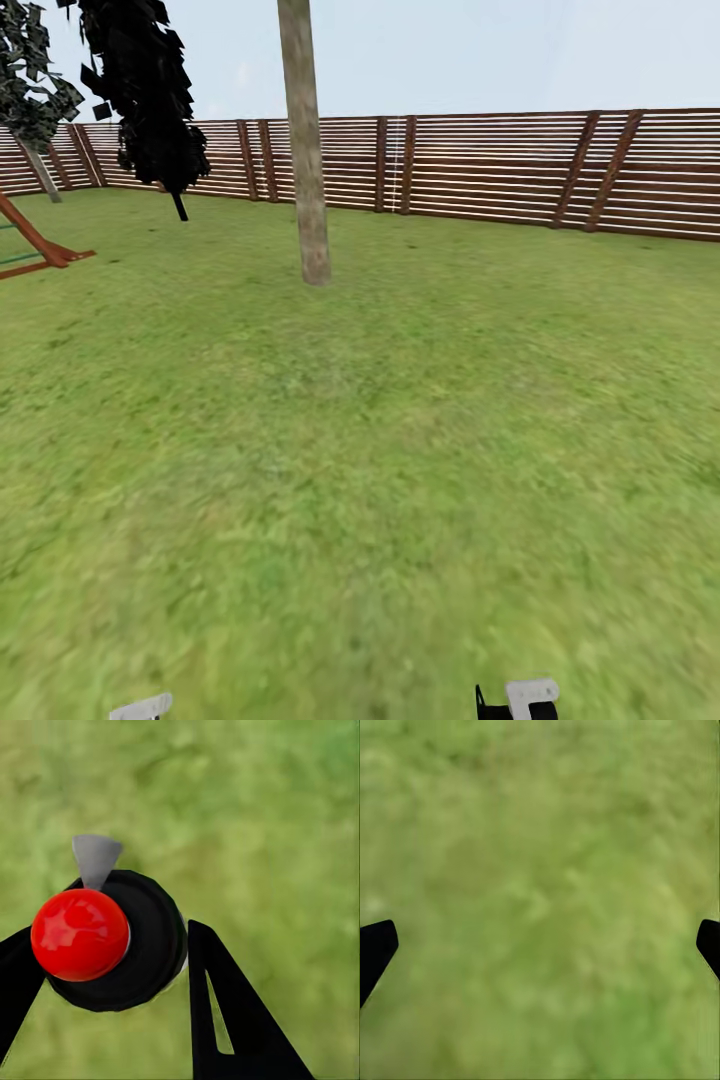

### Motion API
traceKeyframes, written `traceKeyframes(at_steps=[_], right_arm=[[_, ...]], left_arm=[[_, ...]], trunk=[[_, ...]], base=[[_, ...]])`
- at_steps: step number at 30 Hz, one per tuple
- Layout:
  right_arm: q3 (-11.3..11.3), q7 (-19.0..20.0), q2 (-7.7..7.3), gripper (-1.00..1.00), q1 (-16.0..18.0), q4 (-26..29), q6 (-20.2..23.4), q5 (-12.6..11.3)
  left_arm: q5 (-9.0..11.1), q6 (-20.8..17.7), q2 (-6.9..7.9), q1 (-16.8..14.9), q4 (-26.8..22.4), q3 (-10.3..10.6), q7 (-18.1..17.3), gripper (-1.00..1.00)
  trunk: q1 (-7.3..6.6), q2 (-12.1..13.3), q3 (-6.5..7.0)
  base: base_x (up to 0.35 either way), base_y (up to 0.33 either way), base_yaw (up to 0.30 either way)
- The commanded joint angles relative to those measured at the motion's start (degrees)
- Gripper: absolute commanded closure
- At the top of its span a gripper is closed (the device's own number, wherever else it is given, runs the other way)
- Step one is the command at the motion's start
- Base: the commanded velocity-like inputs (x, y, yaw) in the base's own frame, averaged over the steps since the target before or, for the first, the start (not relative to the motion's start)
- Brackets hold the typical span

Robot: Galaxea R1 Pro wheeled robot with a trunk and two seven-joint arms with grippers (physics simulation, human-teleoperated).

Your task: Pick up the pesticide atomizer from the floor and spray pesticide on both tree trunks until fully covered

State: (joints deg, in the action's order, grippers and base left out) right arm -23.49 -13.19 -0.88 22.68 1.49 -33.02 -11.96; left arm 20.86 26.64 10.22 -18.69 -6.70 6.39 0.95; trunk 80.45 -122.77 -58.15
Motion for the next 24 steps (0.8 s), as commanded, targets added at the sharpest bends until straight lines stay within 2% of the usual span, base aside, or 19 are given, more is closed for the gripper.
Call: traceKeyframes(at_steps=[1, 24], right_arm=[[-0.51, -0.17, 0.0, -1.0, 0.02, 0.0, -0.12, -0.44], [-0.51, -0.17, 0.0, -1.0, 0.01, 0.0, -0.12, -0.44]], left_arm=[[0.41, 0.17, 0.04, -0.03, 0.02, 0.48, 0.1, 1.0], [0.74, 0.08, 0.2, -0.03, 0.02, 0.47, 0.1, 1.0]], trunk=[[0.03, -0.01, -0.05], [0.03, -0.01, -0.05]], base=[[0.339, 0.081, 0.0], [0.339, 0.081, 0.0]])
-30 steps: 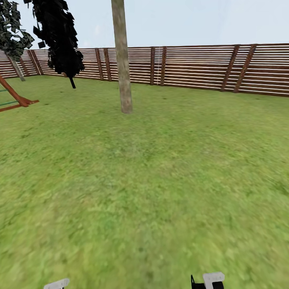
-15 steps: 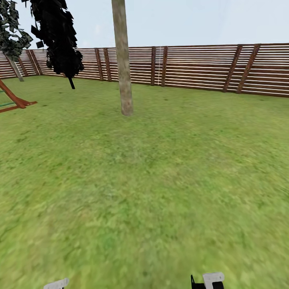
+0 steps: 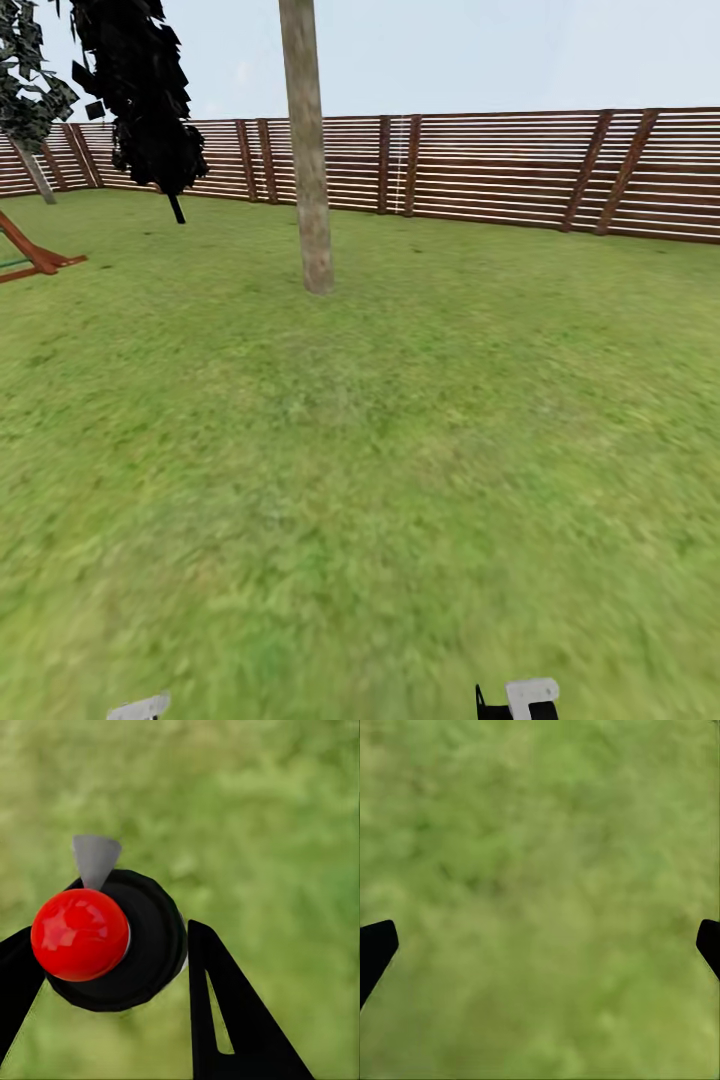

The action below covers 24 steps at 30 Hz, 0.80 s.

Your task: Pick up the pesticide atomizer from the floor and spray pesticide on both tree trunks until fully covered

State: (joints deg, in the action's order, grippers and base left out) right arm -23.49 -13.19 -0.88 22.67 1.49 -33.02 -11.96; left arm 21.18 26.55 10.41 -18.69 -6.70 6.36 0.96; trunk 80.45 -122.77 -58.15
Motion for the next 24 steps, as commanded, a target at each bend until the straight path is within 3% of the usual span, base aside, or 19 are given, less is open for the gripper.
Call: traceKeyframes(at_steps=[1, 24], right_arm=[[-0.51, -0.17, 0.0, -1.0, 0.01, 0.0, -0.12, -0.44], [-0.5, -0.17, 0.0, -1.0, 0.03, 0.0, -0.12, -0.44]], left_arm=[[0.68, 0.17, 0.06, -0.03, 0.02, 0.49, 0.1, 1.0], [1.67, 0.25, 0.14, -0.03, 0.02, 0.58, 0.1, 1.0]], trunk=[[0.03, -0.01, -0.05], [0.03, -0.01, -0.05]], base=[[0.339, 0.081, 0.0], [0.339, 0.081, 0.0]])
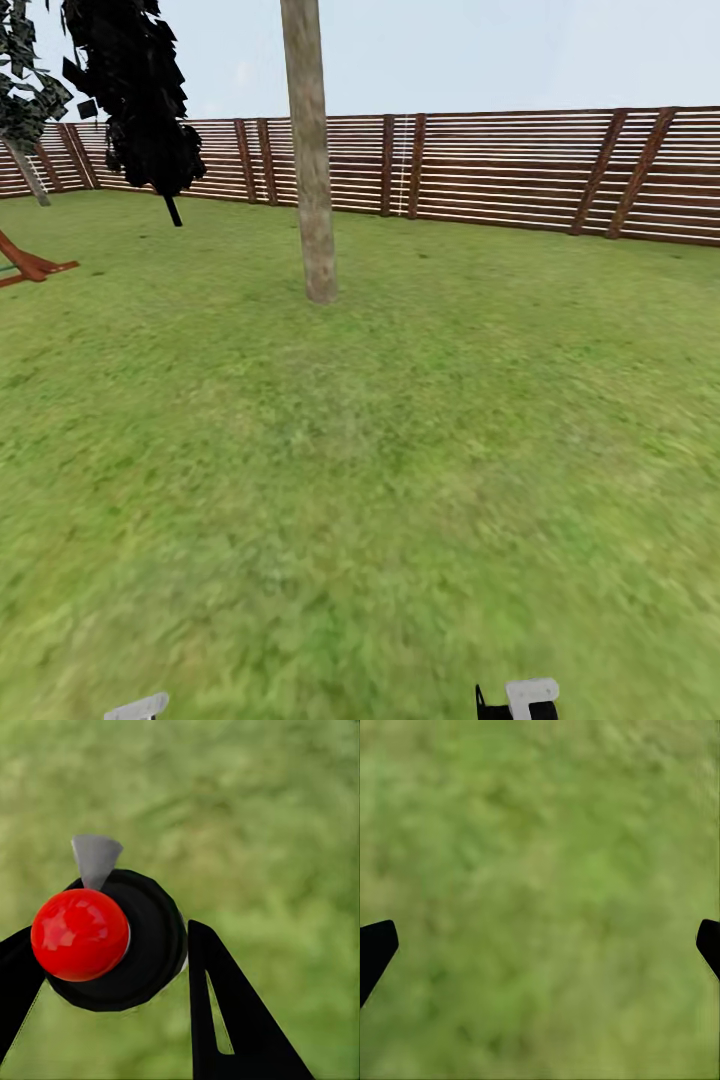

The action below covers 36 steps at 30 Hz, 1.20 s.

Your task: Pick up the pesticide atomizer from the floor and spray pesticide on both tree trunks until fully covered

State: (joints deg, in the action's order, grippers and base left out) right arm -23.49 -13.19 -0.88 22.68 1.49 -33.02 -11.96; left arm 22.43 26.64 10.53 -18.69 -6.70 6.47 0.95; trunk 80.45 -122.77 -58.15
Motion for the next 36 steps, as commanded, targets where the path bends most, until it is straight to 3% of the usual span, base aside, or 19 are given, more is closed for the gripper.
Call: traceKeyframes(at_steps=[1, 30, 31, 32, 36], right_arm=[[-0.51, -0.17, 0.0, -1.0, 0.01, 0.0, -0.12, -0.44], [-0.51, -0.16, 0.0, -1.0, 0.05, 0.0, -0.12, -0.44], [-0.5, -0.1, 0.86, -1.0, 0.07, 0.73, -0.34, -0.39], [-0.53, -0.06, 0.77, -1.0, 0.08, 3.31, -0.52, -0.29], [-0.7, 0.0, 0.27, -1.0, 0.08, 4.11, -0.55, 0.03]], left_arm=[[0.42, 0.17, 0.02, -0.03, 0.02, 0.47, 0.1, 1.0], [0.42, 0.17, -0.24, -0.03, 0.02, 0.47, 0.1, 1.0], [0.42, 0.17, -0.33, -0.03, 0.02, 0.47, 0.1, 1.0], [0.42, 0.17, -0.39, -0.03, 0.02, 0.52, 0.09, 1.0], [0.41, 0.17, -0.42, -0.03, 0.02, 0.55, 0.1, 1.0]], trunk=[[0.03, -0.01, -0.05], [0.03, -0.01, -0.05], [0.03, -0.01, -0.05], [0.03, -0.01, -0.05], [0.03, -0.01, -0.05]], base=[[0.339, 0.082, 0.0], [0.339, 0.081, 0.0], [0.339, 0.081, 0.0], [0.339, 0.081, 0.0], [0.339, 0.082, 0.0]])
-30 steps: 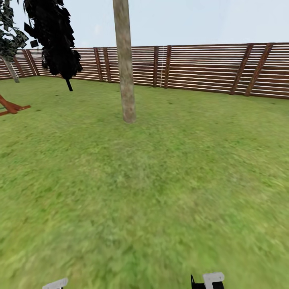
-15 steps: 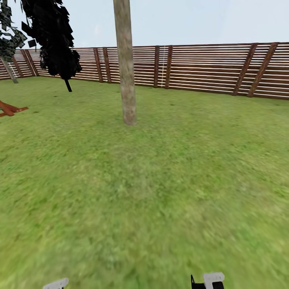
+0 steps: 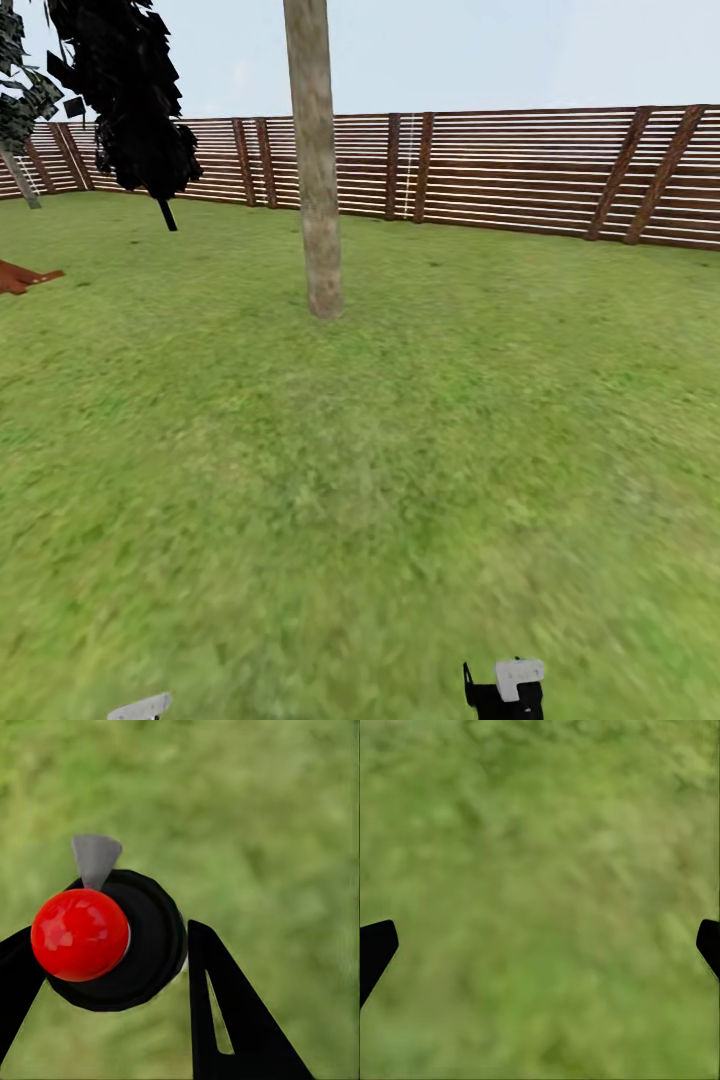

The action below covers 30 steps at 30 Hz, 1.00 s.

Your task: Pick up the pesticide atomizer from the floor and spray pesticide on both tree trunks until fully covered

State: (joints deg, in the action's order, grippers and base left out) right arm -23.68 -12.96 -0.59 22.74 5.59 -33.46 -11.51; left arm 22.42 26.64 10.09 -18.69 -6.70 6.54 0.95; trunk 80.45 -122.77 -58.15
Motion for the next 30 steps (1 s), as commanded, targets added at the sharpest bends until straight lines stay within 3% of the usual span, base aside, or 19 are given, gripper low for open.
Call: traceKeyframes(at_steps=[1, 6, 14, 23, 30], right_arm=[[-0.5, -0.22, -0.08, -1.0, 0.02, 0.02, -0.09, -0.38], [-0.49, -0.22, -0.24, -1.0, 0.02, 0.03, -0.05, -0.35], [-0.48, -0.22, -2.63, -1.0, 0.02, 0.11, -0.03, -0.44], [-0.45, -0.31, -2.75, -1.0, 0.02, 0.12, 0.03, -0.53], [-0.43, 0.33, -2.85, -1.0, 0.02, 0.05, 0.06, -0.67]], left_arm=[[0.43, 0.17, -0.03, -0.03, 0.02, 0.48, 0.1, 1.0], [0.37, 0.17, -0.07, -0.03, 0.02, 0.49, 0.03, 1.0], [0.35, 0.17, -0.07, -0.03, 0.02, 0.49, 0.02, 1.0], [0.35, 0.17, -0.16, -0.03, 0.02, 0.5, 0.01, 1.0], [0.4, 0.17, -0.16, -0.03, 0.02, 0.49, 0.01, 1.0]], trunk=[[0.03, -0.02, -0.05], [0.03, -0.02, -0.05], [0.03, -0.02, -0.05], [0.03, -0.02, -0.07], [0.03, -0.02, -0.09]], base=[[0.339, 0.081, 0.0], [0.339, 0.081, 0.0], [0.339, 0.081, 0.011], [0.339, 0.024, 0.23], [0.339, 0.0, 0.038]])
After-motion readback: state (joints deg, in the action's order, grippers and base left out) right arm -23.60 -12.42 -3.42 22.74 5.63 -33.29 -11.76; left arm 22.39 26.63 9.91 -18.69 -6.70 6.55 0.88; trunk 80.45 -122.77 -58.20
